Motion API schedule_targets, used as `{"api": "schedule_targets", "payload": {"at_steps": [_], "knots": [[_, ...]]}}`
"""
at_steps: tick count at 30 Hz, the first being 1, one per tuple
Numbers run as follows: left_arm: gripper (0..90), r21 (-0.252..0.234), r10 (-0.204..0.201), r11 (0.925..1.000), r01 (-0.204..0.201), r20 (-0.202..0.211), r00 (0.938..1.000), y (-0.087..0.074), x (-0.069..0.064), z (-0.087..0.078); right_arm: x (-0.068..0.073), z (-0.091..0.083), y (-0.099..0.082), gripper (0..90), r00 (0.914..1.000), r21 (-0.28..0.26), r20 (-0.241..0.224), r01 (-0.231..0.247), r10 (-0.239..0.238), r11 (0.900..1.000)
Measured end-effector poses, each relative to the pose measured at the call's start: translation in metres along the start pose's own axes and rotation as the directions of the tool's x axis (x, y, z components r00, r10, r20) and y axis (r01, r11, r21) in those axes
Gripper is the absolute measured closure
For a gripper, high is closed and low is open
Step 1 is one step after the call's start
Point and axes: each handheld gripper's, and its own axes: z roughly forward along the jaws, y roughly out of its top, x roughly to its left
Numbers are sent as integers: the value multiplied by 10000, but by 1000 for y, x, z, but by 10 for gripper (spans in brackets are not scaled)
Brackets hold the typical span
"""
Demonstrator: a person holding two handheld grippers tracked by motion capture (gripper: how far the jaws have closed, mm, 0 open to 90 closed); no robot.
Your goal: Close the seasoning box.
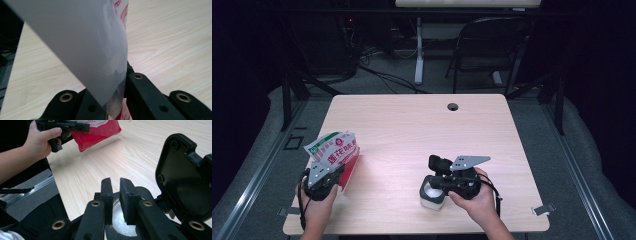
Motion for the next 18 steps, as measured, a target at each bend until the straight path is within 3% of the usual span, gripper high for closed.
{"api": "schedule_targets", "payload": {"at_steps": [9,18], "knots": [[900,176,148,9998,-137,-606,9981,-2,6,-2,-2,-1,0,796,10000,-112,37,-51,51,9999],[900,296,177,9994,-150,-933,9955,-5,10,-3,-2,0,1,768,10000,-70,-18,-4,4,10000]]}}
